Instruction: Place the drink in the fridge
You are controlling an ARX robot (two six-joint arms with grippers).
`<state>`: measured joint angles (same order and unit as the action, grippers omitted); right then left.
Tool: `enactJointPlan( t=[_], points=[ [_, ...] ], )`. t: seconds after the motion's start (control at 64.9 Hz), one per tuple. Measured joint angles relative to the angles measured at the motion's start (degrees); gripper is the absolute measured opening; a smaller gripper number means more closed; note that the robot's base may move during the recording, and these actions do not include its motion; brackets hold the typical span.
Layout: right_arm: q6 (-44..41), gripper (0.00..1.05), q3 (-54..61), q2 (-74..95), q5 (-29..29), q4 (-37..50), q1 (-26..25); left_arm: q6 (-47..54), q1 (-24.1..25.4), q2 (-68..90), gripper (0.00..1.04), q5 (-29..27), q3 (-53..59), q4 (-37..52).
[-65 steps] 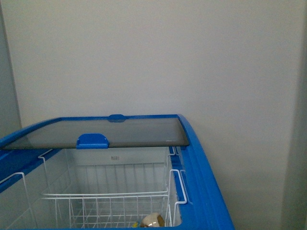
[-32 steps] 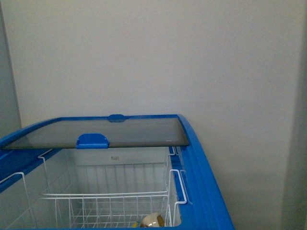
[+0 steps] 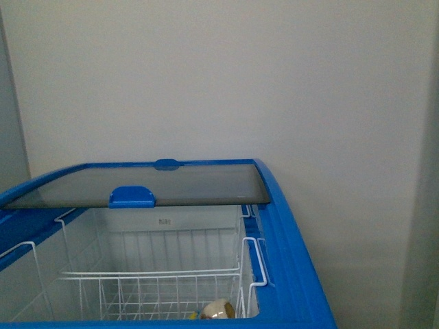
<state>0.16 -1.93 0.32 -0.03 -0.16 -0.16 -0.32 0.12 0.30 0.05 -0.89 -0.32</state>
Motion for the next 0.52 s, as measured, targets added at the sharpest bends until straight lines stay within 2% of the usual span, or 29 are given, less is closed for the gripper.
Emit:
enactJointPlan(
  t=[0.524],
  points=[
    [-0.02, 0.98, 0.0, 0.0, 0.0, 0.0, 0.0, 0.0, 0.0, 0.0, 0.97, 0.0, 0.0, 0.0]
  ],
)
